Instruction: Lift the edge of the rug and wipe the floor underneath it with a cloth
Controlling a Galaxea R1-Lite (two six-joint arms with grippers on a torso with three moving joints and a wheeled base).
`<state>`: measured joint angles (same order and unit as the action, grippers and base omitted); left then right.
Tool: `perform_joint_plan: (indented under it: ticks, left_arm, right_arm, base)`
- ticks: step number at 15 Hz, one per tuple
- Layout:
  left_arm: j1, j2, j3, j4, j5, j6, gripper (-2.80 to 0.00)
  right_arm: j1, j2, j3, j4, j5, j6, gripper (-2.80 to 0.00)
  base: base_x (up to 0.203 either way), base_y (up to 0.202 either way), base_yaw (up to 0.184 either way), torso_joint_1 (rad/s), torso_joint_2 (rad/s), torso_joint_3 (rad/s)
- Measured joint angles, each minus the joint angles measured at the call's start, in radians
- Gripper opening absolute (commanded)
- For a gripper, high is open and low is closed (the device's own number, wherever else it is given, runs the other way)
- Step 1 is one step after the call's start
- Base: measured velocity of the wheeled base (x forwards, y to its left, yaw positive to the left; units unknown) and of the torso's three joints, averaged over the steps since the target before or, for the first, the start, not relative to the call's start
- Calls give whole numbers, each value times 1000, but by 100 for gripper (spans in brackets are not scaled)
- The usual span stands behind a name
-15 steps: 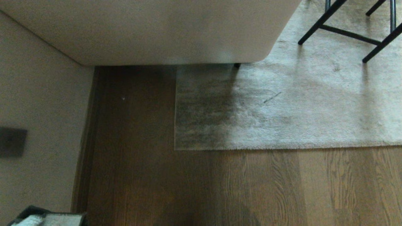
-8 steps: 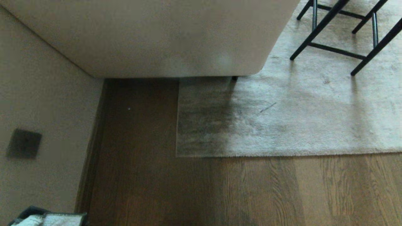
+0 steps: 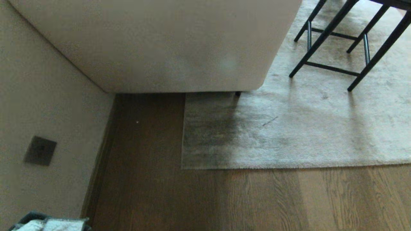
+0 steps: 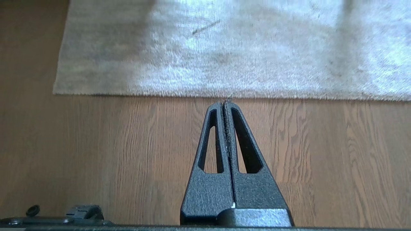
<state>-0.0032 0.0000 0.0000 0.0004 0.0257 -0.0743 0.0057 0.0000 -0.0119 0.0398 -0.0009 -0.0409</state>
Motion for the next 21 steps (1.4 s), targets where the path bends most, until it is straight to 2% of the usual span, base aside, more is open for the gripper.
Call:
perform_joint_plan:
  ticks: [21]
  left_arm:
    - [0, 0, 0, 0, 0, -2, -280]
  right_arm:
    - [0, 0, 0, 0, 0, 0, -280]
  base:
    - [0, 0, 0, 3, 3, 201]
